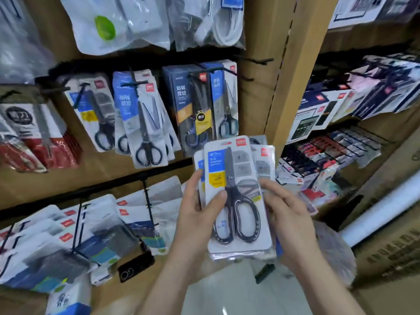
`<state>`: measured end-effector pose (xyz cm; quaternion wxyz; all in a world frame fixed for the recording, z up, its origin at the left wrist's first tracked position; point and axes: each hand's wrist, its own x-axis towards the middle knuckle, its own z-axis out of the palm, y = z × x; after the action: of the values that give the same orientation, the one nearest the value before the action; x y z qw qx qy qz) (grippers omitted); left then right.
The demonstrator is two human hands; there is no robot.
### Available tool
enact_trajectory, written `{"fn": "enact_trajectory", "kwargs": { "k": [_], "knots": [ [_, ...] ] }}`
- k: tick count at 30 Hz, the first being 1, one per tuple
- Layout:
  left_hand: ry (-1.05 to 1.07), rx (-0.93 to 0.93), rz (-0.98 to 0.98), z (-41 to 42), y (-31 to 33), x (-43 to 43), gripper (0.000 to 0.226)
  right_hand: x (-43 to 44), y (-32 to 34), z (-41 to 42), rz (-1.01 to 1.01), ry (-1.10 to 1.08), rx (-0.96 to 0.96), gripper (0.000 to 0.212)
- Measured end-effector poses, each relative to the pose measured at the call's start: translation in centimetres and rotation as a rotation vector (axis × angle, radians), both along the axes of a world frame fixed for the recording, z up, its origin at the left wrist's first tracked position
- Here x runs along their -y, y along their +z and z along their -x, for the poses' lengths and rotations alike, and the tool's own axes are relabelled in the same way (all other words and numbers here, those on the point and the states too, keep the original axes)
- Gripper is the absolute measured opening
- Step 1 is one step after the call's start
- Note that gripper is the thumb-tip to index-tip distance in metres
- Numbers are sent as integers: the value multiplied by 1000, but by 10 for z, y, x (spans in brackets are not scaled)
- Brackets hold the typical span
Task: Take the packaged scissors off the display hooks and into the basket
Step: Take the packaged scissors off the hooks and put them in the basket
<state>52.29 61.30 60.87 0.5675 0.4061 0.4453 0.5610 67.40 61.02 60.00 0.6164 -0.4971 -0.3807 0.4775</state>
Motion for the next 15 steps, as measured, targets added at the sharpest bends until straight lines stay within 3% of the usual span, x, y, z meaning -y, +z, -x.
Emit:
{"fn": "enact_trajectory", "kwargs": {
  "k": [5,10,13,15],
  "knots": [
    [34,-46,-15,-24,1,-24,83,-30,5,-24,-28,148,-47,18],
    [111,-102,-35,-52,5,-50,81,-67,10,-65,-40,341,-29,39],
    [163,-128,-4,-65,8,-63,77,-88,7,-89,-60,471,30,64],
    [200,-112,21,-70,8,-67,73,-102,6,-100,-82,524,51,64]
  ]
}}
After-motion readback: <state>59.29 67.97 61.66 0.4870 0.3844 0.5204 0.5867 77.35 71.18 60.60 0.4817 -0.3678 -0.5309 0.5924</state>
